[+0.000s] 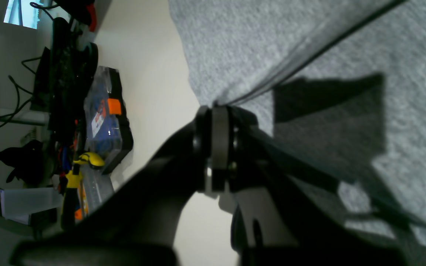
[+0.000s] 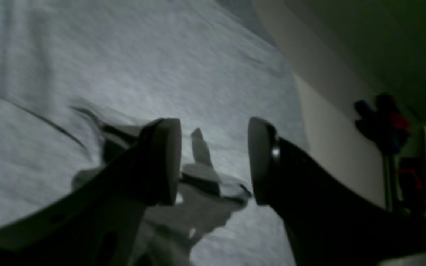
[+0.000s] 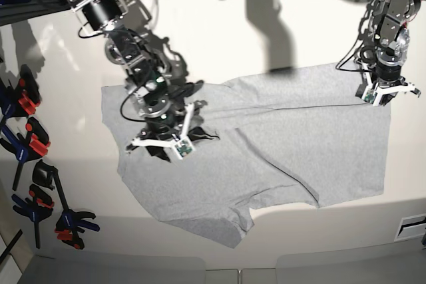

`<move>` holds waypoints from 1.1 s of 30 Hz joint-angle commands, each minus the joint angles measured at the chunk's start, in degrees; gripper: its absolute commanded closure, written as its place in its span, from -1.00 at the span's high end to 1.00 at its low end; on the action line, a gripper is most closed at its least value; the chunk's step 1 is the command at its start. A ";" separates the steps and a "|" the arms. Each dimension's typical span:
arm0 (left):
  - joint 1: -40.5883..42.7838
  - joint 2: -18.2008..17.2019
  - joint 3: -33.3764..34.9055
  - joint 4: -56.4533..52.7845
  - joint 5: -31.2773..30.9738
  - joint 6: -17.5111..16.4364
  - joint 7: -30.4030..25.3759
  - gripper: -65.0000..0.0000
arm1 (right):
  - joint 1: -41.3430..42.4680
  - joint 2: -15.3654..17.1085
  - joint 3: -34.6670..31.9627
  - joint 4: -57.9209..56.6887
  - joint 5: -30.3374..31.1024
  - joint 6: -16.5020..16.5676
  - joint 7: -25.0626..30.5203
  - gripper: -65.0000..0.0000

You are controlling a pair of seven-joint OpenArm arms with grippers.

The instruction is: Fold the T-shirt properly

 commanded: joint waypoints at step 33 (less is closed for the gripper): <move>-5.25 4.31 -0.42 4.79 -12.94 1.57 8.33 -0.35 | -7.08 -5.92 17.75 10.82 8.37 0.04 -6.75 -0.19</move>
